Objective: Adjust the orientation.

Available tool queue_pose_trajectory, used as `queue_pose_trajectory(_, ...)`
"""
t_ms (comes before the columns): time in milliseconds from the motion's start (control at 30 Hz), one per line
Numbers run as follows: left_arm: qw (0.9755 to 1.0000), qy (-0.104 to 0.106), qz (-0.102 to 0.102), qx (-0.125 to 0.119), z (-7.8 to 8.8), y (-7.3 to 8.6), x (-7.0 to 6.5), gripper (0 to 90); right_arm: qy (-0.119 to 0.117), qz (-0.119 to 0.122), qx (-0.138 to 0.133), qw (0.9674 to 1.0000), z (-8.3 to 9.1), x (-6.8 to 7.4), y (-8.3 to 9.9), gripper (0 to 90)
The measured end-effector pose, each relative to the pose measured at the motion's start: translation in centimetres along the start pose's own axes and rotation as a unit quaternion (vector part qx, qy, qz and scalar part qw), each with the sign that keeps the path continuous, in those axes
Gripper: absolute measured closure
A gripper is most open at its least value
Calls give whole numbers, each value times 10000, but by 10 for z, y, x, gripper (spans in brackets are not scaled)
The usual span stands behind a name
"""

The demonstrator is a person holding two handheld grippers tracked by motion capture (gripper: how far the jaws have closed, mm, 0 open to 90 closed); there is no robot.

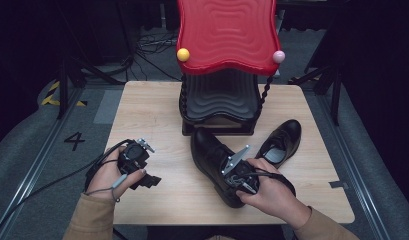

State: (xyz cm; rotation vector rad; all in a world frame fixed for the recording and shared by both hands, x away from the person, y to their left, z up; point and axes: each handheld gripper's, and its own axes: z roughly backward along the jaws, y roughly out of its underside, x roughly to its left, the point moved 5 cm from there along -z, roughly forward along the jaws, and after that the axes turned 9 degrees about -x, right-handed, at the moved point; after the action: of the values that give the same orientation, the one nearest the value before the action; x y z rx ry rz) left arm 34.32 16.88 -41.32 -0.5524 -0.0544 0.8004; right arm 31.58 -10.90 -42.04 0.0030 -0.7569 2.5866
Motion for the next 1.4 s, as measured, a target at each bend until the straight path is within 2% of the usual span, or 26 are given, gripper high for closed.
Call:
queue_pose_trajectory(200, 10000, 71, -38, 21, -5, -6, -1, 256, 426, -330, 43, 9985, -12, -9, 15, 816)
queue_pose_trajectory(367, 9999, 85, -79, 35, -6, -8, 0, 255, 587, -417, 103, 9974, -24, -7, 19, 809)
queue_pose_trajectory(467, 9999, 87, -78, 32, -6, -8, 0, 255, 595, -448, 85, 9972, -27, -7, 21, 795)
queue_pose_trajectory(500, 9999, 87, -75, 29, -6, -8, 0, 255, 590, -441, 70, 9973, -27, -6, 21, 765)
queue_pose_trajectory(567, 9999, 89, -70, 32, -6, -8, 0, 255, 647, -437, -143, 9968, -26, -7, 21, 662)
queue_pose_trajectory(633, 9999, 91, -78, 34, -6, -8, 0, 254, 666, -404, -174, 9968, -25, -8, 21, 647)
queue_pose_trajectory(700, 9999, 91, -47, 29, -7, -8, 0, 254, 567, -476, -238, 9970, -23, -7, 22, 573)
queue_pose_trajectory(800, 9999, 89, -45, 35, -7, -9, 0, 254, 507, -559, -342, 9966, -21, -8, 24, 569)
queue_pose_trajectory(833, 9999, 87, -66, 53, -8, -8, 0, 254, 488, -605, -455, 9959, -17, -8, 26, 565)
queue_pose_trajectory(967, 9999, 96, -39, 59, -8, -8, -1, 254, 463, -626, -509, 9957, -8, -9, 27, 564)
queue_pose_trajectory(1000, 9999, 89, -47, 58, -7, -7, -1, 254, 452, -673, -683, 9944, 4, -10, 24, 564)
queue_pose_trajectory(1067, 10000, 83, -36, 41, -7, -7, 0, 254, 453, -674, -737, 9940, 8, -11, 23, 564)
queue_pose_trajectory(1200, 10000, 68, -18, 55, -7, -6, 0, 254, 425, -753, -931, 9919, 29, -18, 21, 581)
queue_pose_trajectory(1300, 10000, 64, -15, 64, -7, -5, 0, 254, 487, -812, -977, 9907, 43, -27, 20, 592)
queue_pose_trajectory(1400, 10000, 70, 22, 46, -7, -5, 0, 254, 649, -917, -1011, 9885, 57, -41, 18, 600)
